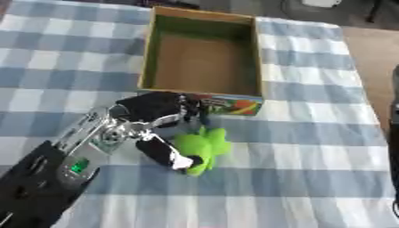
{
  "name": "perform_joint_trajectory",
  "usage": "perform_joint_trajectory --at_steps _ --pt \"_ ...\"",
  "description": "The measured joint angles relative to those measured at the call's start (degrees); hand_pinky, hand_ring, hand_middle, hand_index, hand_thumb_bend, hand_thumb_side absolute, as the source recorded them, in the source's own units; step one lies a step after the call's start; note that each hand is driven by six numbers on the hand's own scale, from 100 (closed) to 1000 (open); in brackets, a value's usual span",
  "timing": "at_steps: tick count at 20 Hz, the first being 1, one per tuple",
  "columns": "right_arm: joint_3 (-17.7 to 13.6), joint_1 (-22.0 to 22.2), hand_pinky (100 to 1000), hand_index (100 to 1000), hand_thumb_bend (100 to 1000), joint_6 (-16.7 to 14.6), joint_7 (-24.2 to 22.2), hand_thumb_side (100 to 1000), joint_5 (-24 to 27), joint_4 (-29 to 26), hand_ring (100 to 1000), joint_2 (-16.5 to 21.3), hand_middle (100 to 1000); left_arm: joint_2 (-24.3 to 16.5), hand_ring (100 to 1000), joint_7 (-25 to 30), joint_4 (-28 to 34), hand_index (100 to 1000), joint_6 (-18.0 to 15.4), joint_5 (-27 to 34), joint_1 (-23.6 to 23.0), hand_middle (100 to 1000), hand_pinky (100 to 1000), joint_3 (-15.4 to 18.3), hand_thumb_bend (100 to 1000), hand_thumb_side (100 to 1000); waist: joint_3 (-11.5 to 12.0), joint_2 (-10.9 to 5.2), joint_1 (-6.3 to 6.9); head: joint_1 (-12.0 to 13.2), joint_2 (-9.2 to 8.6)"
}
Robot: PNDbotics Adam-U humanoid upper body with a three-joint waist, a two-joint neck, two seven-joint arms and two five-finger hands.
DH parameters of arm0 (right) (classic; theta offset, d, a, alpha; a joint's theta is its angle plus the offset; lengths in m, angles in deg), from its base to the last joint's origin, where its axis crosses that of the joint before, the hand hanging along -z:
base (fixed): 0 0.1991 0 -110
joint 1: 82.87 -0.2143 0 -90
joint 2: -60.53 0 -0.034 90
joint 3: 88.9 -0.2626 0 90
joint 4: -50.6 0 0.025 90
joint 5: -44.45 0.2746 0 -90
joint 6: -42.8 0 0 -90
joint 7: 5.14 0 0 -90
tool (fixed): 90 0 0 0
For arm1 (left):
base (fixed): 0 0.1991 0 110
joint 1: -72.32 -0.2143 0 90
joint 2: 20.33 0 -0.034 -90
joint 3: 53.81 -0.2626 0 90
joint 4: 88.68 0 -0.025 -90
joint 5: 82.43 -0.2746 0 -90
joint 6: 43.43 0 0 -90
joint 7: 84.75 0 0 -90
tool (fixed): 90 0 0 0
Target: Pick up objects on the table and place them in the box.
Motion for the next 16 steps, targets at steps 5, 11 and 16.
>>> perform_joint_trajectory --at_steps 5,11,16 --pt "0.0 0.0 414 540 100 0.0 0.0 805 0.0 0.0 393 0.0 419 0.0 761 4.3 0.5 830 -1.0 -4.5 0.1 856 691 0.0 712 479 0.0 0.03 0.0 0.0 0.0" --pt "0.0 0.0 414 541 100 0.0 0.0 805 0.0 0.0 393 0.0 419 0.0 815 8.0 0.5 909 -1.3 -8.6 0.3 914 746 -0.1 493 429 0.0 0.03 0.0 0.0 0.0" --pt "0.0 -0.2 413 540 100 0.0 0.0 804 0.0 0.0 393 0.0 419 0.5 616 9.4 0.4 838 -1.0 -10.6 0.6 795 459 0.0 100 374 -0.1 0.03 0.0 0.0 0.0"
